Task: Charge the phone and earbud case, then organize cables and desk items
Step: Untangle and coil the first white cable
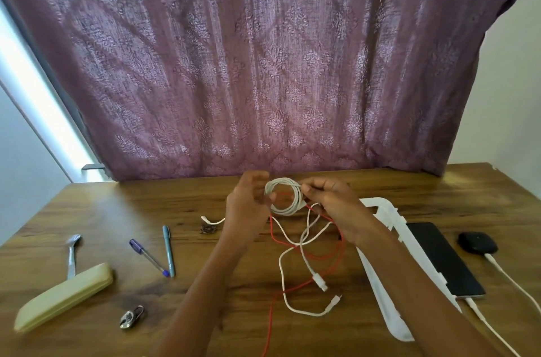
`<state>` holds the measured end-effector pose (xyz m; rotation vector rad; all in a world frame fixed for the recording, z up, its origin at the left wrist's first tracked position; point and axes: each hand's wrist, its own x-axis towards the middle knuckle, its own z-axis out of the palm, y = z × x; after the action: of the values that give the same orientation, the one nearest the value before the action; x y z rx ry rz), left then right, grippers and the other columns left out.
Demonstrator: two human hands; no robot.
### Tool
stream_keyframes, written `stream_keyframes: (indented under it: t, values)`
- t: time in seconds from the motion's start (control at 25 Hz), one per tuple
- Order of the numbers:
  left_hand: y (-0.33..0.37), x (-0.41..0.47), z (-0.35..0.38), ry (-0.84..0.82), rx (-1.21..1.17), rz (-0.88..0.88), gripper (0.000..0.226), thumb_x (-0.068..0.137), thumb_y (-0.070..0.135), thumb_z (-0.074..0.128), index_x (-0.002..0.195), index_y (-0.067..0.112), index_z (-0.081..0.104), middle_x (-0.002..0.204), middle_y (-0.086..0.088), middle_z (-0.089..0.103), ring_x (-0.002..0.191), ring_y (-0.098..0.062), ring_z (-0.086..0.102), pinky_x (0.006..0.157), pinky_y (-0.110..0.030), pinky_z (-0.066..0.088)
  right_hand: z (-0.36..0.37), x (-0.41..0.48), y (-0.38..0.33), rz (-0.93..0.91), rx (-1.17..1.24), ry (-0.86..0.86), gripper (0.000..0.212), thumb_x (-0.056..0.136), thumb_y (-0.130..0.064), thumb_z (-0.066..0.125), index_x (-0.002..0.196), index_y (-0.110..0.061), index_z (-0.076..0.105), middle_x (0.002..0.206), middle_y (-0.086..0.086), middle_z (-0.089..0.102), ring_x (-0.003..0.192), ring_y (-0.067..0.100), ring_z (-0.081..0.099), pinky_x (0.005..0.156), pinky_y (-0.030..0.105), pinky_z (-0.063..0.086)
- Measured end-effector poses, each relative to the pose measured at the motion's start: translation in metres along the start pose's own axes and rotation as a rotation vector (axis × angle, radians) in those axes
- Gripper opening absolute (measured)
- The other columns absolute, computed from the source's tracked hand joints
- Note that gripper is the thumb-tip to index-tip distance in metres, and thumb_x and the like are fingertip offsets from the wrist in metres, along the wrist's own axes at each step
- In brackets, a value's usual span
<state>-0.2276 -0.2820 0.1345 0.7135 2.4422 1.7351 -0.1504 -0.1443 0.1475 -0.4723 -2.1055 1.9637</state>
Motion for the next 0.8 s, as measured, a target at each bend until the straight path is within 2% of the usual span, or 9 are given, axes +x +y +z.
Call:
stream_keyframes:
  t: [0.04,0.08,0.16,0.2,0.28,0.4,0.56,0.68,0.8]
  values:
    - [0.002,0.001,-0.002,-0.009,0.172,0.152,0.035,0.08,0.001,0.065,0.111,0.016,0.059,0.106,0.003,0.065,0.091,-0.011,0.062,0.08,-0.004,0.042,0.0,0.0,-0.001,-0.015,-0.01,-0.005,0.02,0.092,-0.01,0.052,0.085,-0.018,0.069,0.077,-0.007,0.067,0.076,0.005,0.058,0.073,0.023,0.044]
    - [0.004,0.003,-0.003,-0.035,0.294,0.313,0.04,0.079,0.0,0.065,0.116,0.014,0.06,0.108,0.001,0.065,0.094,-0.012,0.061,0.081,-0.001,0.039,0.0,-0.001,-0.003,-0.033,-0.029,-0.01,0.02,0.092,-0.008,0.053,0.083,-0.018,0.068,0.075,-0.007,0.067,0.074,0.005,0.058,0.072,0.02,0.045]
    - [0.009,0.005,-0.005,-0.129,0.41,0.525,0.036,0.079,0.004,0.061,0.112,0.015,0.066,0.104,-0.001,0.07,0.095,-0.016,0.063,0.086,-0.015,0.044,-0.001,-0.002,-0.006,-0.069,-0.111,-0.037,0.021,0.091,-0.008,0.054,0.08,-0.019,0.068,0.072,-0.008,0.066,0.071,0.002,0.059,0.07,0.015,0.046]
    - [0.011,0.004,-0.006,-0.158,0.423,0.545,0.033,0.08,0.008,0.059,0.11,0.018,0.067,0.1,-0.001,0.072,0.092,-0.015,0.065,0.085,-0.024,0.048,-0.002,-0.003,-0.007,-0.081,-0.146,-0.058,0.02,0.091,-0.009,0.055,0.08,-0.02,0.068,0.072,-0.009,0.067,0.069,0.0,0.06,0.069,0.014,0.047]
    - [0.012,0.002,-0.008,-0.158,0.38,0.543,0.03,0.08,0.011,0.056,0.106,0.02,0.069,0.09,0.002,0.074,0.082,-0.007,0.066,0.077,-0.027,0.052,-0.006,-0.004,-0.008,-0.097,-0.134,-0.062,0.014,0.087,-0.01,0.061,0.079,-0.019,0.068,0.072,-0.008,0.068,0.066,-0.002,0.062,0.064,0.013,0.048]
    - [0.011,-0.001,-0.008,-0.13,0.281,0.579,0.029,0.078,0.004,0.061,0.1,0.019,0.07,0.079,0.002,0.073,0.073,-0.005,0.065,0.067,-0.017,0.05,-0.016,-0.003,-0.008,-0.213,-0.085,0.029,0.01,0.076,-0.005,0.071,0.074,-0.014,0.068,0.07,-0.003,0.07,0.066,0.004,0.064,0.065,0.018,0.052]
    - [0.016,-0.008,-0.004,-0.048,0.181,0.416,0.017,0.081,0.005,0.066,0.093,0.015,0.074,0.067,0.005,0.071,0.059,0.004,0.063,0.057,-0.005,0.044,-0.016,-0.003,-0.007,-0.398,-0.258,0.129,0.015,0.075,-0.002,0.072,0.071,-0.016,0.07,0.073,-0.005,0.068,0.067,0.005,0.063,0.068,0.013,0.05]
    - [0.025,-0.012,-0.002,-0.007,0.065,0.306,0.014,0.082,0.006,0.066,0.09,0.013,0.075,0.064,0.012,0.071,0.056,0.008,0.062,0.056,-0.005,0.044,-0.016,-0.003,-0.003,-0.353,-0.217,0.073,0.021,0.08,0.0,0.066,0.078,-0.02,0.071,0.08,-0.007,0.071,0.077,0.005,0.067,0.075,0.016,0.052]
    - [0.025,-0.014,0.0,0.125,0.041,0.222,0.017,0.082,0.01,0.067,0.094,0.019,0.074,0.072,0.011,0.073,0.062,0.004,0.065,0.062,-0.014,0.051,-0.01,-0.002,0.005,-0.225,-0.048,0.054,0.015,0.082,0.0,0.064,0.093,-0.007,0.072,0.092,0.009,0.073,0.092,0.022,0.068,0.086,0.031,0.054]
